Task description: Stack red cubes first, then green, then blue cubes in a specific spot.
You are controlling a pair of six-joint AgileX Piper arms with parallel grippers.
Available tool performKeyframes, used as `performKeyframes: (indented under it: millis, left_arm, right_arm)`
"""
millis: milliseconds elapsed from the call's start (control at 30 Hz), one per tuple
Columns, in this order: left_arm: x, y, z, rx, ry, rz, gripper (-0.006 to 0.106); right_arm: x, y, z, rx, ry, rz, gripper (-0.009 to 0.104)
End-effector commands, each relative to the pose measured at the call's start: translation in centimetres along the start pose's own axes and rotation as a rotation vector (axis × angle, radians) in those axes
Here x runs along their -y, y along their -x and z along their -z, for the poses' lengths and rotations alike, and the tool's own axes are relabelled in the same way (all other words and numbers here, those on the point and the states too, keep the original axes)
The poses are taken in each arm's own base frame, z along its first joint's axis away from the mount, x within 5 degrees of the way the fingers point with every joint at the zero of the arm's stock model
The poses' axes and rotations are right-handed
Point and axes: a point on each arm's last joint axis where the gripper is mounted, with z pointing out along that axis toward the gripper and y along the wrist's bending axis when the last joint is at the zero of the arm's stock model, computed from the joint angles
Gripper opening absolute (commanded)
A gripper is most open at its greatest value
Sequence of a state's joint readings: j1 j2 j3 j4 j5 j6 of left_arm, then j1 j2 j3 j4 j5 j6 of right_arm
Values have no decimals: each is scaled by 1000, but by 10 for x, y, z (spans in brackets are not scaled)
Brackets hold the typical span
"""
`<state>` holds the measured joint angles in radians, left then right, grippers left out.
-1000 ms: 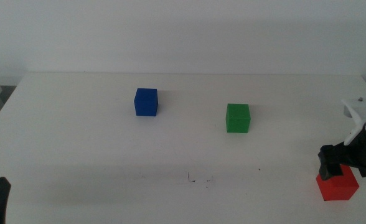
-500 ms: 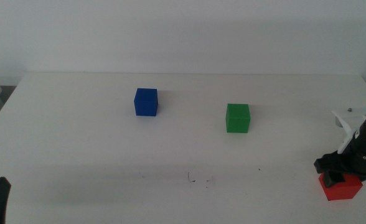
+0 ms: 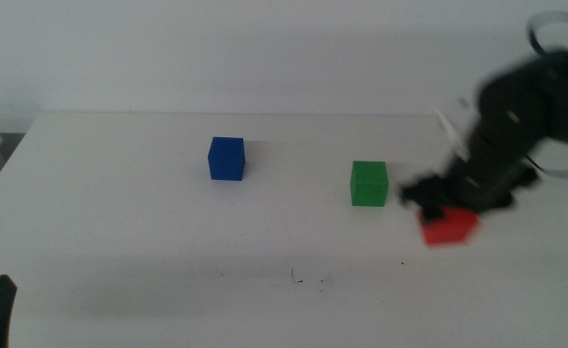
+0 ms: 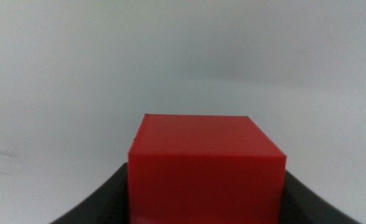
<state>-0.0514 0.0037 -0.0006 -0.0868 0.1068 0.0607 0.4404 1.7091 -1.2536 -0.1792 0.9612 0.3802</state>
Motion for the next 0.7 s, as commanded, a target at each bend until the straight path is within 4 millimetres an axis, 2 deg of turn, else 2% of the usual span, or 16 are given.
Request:
performKeyframes:
  millis: [0, 133, 300, 533, 667]
  left_arm:
    - [0, 1, 0, 16, 3, 0, 94]
    - [0, 1, 0, 16, 3, 0, 94]
    - [0, 1, 0, 16, 3, 0, 94]
    - [0, 1, 0, 16, 3, 0, 94]
    - [0, 1, 0, 16, 3, 0, 94]
  right_arm:
    - [-28, 10, 22, 37, -2, -32, -1]
    - [-69, 26, 36, 39, 4, -84, -1]
    - [-108, 33, 24, 5, 21, -81, -1]
    - [-138, 30, -2, -10, 50, -147, 0]
    - [-147, 28, -10, -20, 78, -182, 0]
